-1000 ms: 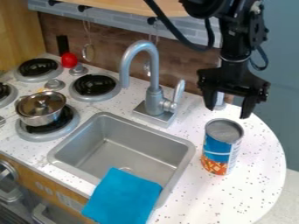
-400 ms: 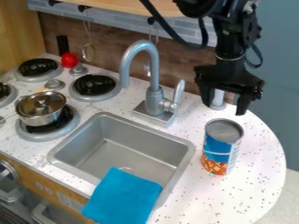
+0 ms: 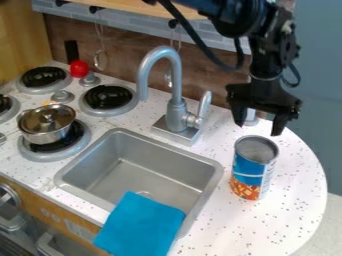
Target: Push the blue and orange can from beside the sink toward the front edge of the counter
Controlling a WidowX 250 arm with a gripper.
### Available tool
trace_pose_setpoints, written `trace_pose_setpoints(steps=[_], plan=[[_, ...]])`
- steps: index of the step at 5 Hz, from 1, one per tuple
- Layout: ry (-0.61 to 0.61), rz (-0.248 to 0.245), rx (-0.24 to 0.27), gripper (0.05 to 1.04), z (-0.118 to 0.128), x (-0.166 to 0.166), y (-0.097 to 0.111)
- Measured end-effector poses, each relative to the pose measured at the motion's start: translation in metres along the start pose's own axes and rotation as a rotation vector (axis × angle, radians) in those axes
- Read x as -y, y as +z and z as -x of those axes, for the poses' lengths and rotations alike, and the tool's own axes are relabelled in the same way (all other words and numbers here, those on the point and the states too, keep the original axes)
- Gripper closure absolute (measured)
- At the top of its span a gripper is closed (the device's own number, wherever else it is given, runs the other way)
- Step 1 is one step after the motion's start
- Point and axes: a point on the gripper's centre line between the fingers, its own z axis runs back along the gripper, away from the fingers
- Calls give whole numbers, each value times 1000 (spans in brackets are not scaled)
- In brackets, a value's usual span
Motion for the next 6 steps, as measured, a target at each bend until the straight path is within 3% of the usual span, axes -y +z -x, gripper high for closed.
trace_pose_setpoints(steps=[2, 4, 6], plan=[[3, -24, -2, 83, -6, 6, -16], [-3, -18, 35, 83, -18, 14, -15], [11, -15, 35, 83, -19, 20, -25]])
